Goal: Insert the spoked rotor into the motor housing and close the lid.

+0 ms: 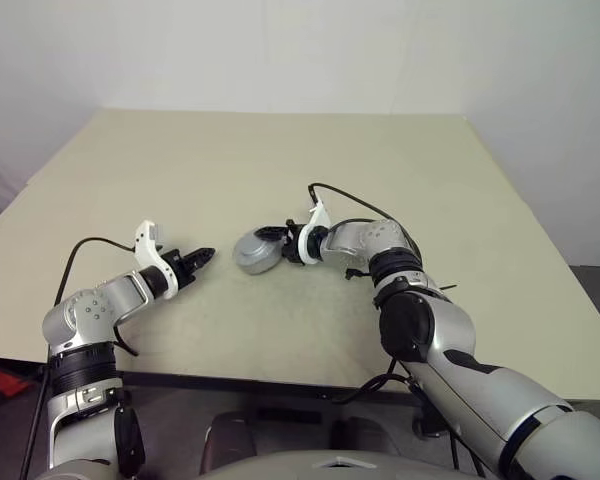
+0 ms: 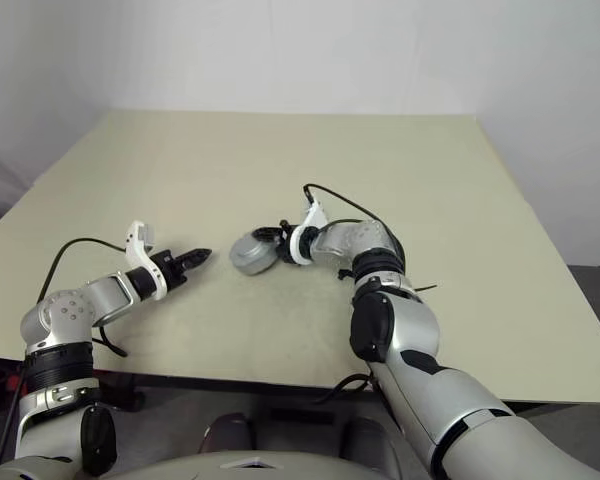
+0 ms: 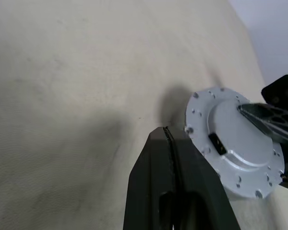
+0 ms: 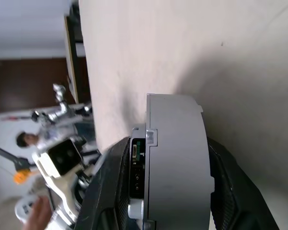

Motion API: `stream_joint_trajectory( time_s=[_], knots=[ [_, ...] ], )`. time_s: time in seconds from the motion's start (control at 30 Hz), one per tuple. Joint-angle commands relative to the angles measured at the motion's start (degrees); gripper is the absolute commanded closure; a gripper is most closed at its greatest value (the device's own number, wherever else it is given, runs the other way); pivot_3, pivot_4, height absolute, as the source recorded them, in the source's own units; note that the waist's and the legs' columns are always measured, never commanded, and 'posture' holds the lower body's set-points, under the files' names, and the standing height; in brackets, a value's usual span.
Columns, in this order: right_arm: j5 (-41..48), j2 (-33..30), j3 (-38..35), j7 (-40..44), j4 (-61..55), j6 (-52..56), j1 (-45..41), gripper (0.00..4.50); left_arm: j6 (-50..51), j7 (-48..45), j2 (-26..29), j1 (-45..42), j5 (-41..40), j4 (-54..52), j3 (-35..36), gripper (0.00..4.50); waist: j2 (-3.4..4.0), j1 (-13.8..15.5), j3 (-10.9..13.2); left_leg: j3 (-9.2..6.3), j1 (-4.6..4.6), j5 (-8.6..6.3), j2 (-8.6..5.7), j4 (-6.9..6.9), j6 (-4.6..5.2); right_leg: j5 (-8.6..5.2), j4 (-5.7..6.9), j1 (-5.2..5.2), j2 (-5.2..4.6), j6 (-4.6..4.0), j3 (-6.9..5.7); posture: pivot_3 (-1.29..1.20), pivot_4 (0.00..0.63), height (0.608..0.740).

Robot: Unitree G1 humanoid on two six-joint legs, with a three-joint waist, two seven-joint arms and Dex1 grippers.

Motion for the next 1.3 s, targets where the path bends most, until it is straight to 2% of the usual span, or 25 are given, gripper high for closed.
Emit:
stream_joint_trajectory(
  time_s=[0.03, 0.1, 0.23, 0.47, 0.57, 0.7, 0.97, 1.07, 1.3],
  knots=[
    [6.3, 0.5, -4.9, -1.9, 0.2, -2.8, -4.8, 2.41, -1.3, 0.5, -1.0, -0.1, -2.2, -2.6, 1.5, 4.50, 0.00, 0.0, 0.0, 0.00, -0.13, 0.00, 0.00, 0.05, 0.00, 0.01, 0.04, -0.17, 0.00, 0.00, 0.00, 0.00, 0.000, 0.740],
    [7.9, 0.8, -6.5, -3.0, 0.8, -4.1, -5.9, 2.41, -1.6, 0.8, -1.7, 0.1, -2.9, -2.9, 2.2, 4.50, -0.01, 0.0, 0.0, -0.02, -0.47, 0.00, 0.00, 0.19, 0.01, 0.02, 0.19, -0.49, 0.00, 0.01, 0.00, 0.00, 0.000, 0.740],
    [10.5, 1.2, -8.3, -4.1, 1.3, -5.7, -7.8, 2.41, -1.9, 2.9, -3.6, 0.2, -6.4, -3.7, 6.0, 4.50, -0.03, -0.1, 0.0, -0.02, -0.57, 0.00, 0.04, 0.28, 0.02, 0.03, 0.31, -0.61, 0.03, 0.02, 0.01, 0.00, 0.000, 0.740],
    [12.6, 1.3, -8.0, -4.2, 1.4, -5.4, -9.7, 2.41, -2.0, 10.8, -5.0, 0.2, -18.3, -5.1, 17.3, 4.50, -0.05, 0.0, 0.0, -0.02, -0.57, -0.01, 0.09, 0.47, 0.02, 0.01, 0.48, -0.61, 0.06, 0.00, 0.04, 0.00, 0.000, 0.740],
    [12.9, 1.3, -7.6, -3.9, 1.3, -4.8, -9.9, 2.41, -2.4, 13.2, -5.0, 1.2, -22.3, -6.6, 19.5, 4.50, -0.08, 0.0, 0.0, -0.04, -0.57, -0.02, 0.09, 0.54, 0.02, 0.02, 0.54, -0.61, 0.06, 0.01, 0.05, 0.00, 0.000, 0.740],
    [13.7, 1.7, -7.4, -4.0, 1.2, -3.0, -10.5, 2.41, -2.8, 14.5, -5.1, 2.3, -25.8, -7.6, 18.8, 3.64, -0.11, 0.0, 0.1, -0.05, -0.57, -0.02, 0.10, 0.58, 0.02, 0.02, 0.59, -0.61, 0.06, 0.02, 0.04, 0.00, 0.000, 0.740],
    [16.3, 2.7, -7.3, -4.4, -0.6, 2.0, -11.1, 2.41, -2.0, 19.2, -7.1, 1.1, -33.9, -4.6, 15.9, 1.06, -0.20, 0.1, 0.1, -0.07, -0.58, -0.02, 0.11, 0.69, 0.02, 0.04, 0.67, -0.61, 0.06, 0.04, 0.05, 0.00, 0.000, 0.740],
    [16.5, 3.0, -6.9, -4.3, -1.5, 3.8, -10.9, 2.41, 0.0, 19.9, -7.6, -0.2, -40.5, -2.2, 14.5, 1.06, -0.24, 0.1, 0.1, -0.08, -0.57, -0.01, 0.13, 0.71, 0.02, 0.08, 0.71, -0.61, 0.08, 0.12, 0.05, 0.00, 0.000, 0.740],
    [16.9, 3.4, -6.0, -4.3, -4.1, 6.1, -10.1, 2.41, 1.0, 21.6, -8.1, -0.6, -49.9, -1.0, 9.3, 1.06, -0.25, 0.1, 0.1, -0.09, -0.58, -0.02, 0.13, 0.75, 0.01, 0.17, 0.72, -0.61, 0.08, 0.27, 0.06, 0.00, 0.000, 0.740]
  ],
)
